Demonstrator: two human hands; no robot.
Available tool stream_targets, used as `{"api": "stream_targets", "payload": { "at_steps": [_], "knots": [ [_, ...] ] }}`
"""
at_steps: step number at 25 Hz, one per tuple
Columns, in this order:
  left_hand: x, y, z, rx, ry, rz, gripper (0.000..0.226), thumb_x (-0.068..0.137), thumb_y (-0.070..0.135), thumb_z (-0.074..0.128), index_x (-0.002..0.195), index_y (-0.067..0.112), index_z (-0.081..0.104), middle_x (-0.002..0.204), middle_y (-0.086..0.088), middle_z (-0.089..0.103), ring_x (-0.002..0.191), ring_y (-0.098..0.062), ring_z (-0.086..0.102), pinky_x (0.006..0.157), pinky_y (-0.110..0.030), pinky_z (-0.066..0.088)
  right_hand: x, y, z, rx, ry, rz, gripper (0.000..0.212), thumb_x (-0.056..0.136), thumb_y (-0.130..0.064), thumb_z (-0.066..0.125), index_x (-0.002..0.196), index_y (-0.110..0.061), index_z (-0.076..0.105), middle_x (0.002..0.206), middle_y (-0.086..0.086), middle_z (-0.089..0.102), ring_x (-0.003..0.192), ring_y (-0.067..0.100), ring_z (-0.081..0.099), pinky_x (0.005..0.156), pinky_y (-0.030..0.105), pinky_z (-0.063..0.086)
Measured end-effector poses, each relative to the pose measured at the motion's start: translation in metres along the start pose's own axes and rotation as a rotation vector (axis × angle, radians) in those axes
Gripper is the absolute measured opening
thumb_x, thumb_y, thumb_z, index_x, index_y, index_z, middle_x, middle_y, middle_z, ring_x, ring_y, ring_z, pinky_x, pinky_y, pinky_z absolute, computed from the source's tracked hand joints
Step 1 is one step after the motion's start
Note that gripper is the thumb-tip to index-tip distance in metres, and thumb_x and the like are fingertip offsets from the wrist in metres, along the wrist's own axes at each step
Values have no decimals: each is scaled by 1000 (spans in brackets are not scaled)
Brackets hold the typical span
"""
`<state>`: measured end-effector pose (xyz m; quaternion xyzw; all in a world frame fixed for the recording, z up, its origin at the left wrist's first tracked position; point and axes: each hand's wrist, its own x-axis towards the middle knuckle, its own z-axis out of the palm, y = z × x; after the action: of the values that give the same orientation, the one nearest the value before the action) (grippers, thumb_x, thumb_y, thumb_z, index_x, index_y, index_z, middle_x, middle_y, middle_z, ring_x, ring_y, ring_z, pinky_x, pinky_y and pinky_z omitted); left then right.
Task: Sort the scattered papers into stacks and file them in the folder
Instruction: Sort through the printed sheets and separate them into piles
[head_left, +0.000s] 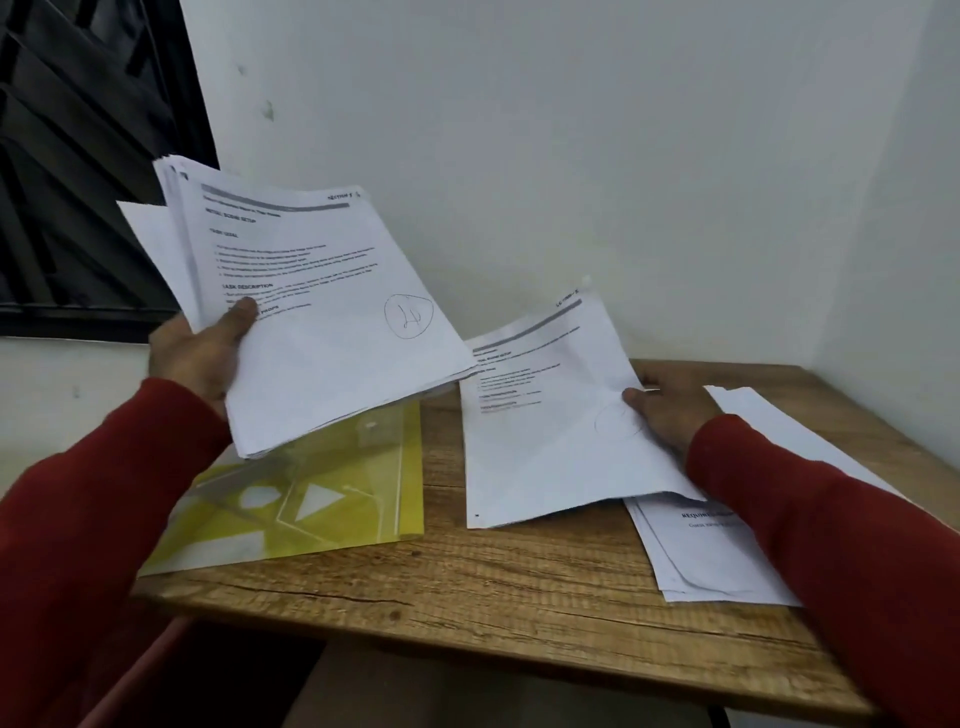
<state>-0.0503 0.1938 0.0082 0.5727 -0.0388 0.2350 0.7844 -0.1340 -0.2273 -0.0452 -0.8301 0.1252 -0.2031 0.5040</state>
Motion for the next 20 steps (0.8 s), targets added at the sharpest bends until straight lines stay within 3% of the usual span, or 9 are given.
{"api": "stream_targets", "payload": {
  "at_steps": [3,8,11,14,17,20],
  "knots": [
    [-7,-3,9,-36,-31,-30,38,89,16,72,125,9,65,114,-3,72,95,-18,73,80,-36,60,2,3,-5,-22,38,15,24,94,-7,58,106,-24,70,103,4,72,101,27,67,99,39,50],
    [-16,-15,32,-80,-210,-175,41,89,22,71,128,11,64,117,-6,72,100,-24,72,71,-34,62,-2,2,-8,-121,15,-17,28,96,-7,56,121,-15,66,104,3,66,97,22,61,86,26,41],
    [-25,-27,47,-55,-359,-313,41,91,23,67,130,10,62,119,-10,71,96,-25,73,67,-34,61,-1,3,-11,-155,9,7,27,96,-9,58,120,-17,67,105,3,68,97,22,62,89,28,43],
    [-37,-49,57,-11,-450,-432,50,86,27,68,132,8,60,123,-16,68,100,-32,70,72,-42,62,3,7,-11,-133,8,44,26,94,-10,58,116,-22,67,104,3,70,94,23,64,93,33,48],
    [-40,-63,59,8,-454,-431,45,89,25,68,130,7,60,121,-18,69,90,-30,73,66,-40,62,16,7,-16,31,255,-21,18,93,-9,57,108,-12,67,97,12,69,82,25,61,81,35,48],
    [-42,-67,59,22,-442,-447,36,92,22,66,124,6,63,114,-17,71,76,-24,75,58,-34,60,20,0,-38,77,552,-45,25,94,-11,56,115,-6,66,101,11,67,89,23,59,85,31,47]
  ]
}}
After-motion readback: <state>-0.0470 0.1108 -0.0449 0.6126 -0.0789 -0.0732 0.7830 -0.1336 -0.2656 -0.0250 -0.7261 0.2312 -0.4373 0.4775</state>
